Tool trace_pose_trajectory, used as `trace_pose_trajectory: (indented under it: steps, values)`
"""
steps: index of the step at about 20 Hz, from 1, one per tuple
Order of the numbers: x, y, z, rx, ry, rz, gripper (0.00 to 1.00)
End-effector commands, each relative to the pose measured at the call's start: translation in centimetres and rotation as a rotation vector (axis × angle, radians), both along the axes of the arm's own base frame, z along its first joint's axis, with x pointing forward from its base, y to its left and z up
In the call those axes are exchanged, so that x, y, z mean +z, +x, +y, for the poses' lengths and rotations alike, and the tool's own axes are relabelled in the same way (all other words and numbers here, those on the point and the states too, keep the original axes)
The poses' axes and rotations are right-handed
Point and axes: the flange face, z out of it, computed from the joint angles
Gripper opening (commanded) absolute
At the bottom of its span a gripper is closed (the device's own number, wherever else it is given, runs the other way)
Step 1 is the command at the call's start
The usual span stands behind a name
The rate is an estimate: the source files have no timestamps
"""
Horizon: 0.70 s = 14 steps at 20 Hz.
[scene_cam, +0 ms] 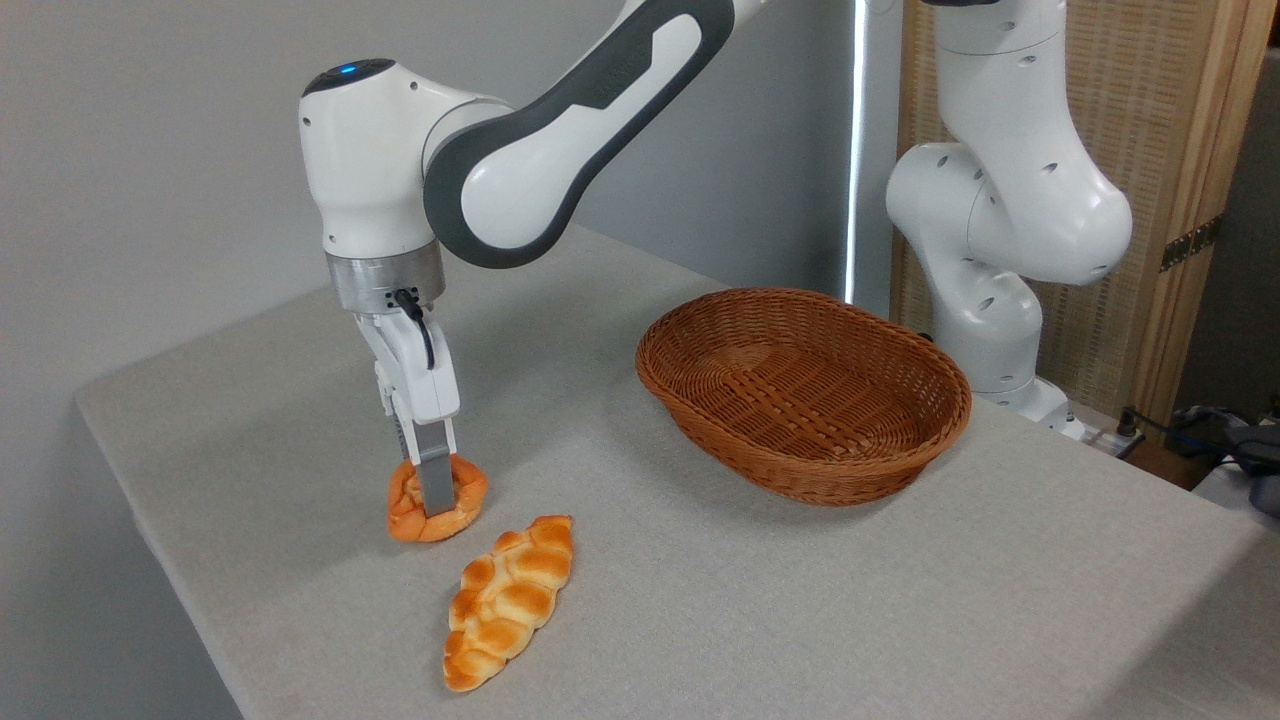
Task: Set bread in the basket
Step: 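Close the gripper fingers around the round bun, then lift the round bun and carry it over the wicker basket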
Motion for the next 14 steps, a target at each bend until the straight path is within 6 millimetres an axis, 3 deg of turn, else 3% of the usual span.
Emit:
trace_pose_trajectory:
  steps: [1,9,14]
  values:
    - [0.8,0.0,-0.2,0.001,-0.008,-0.031,0.25]
    - [2.0,-0.6,-0.3,0.035,-0.040,-0.007,0.25]
    - [5.5,-2.9,0.5,0.048,-0.003,0.049,0.25]
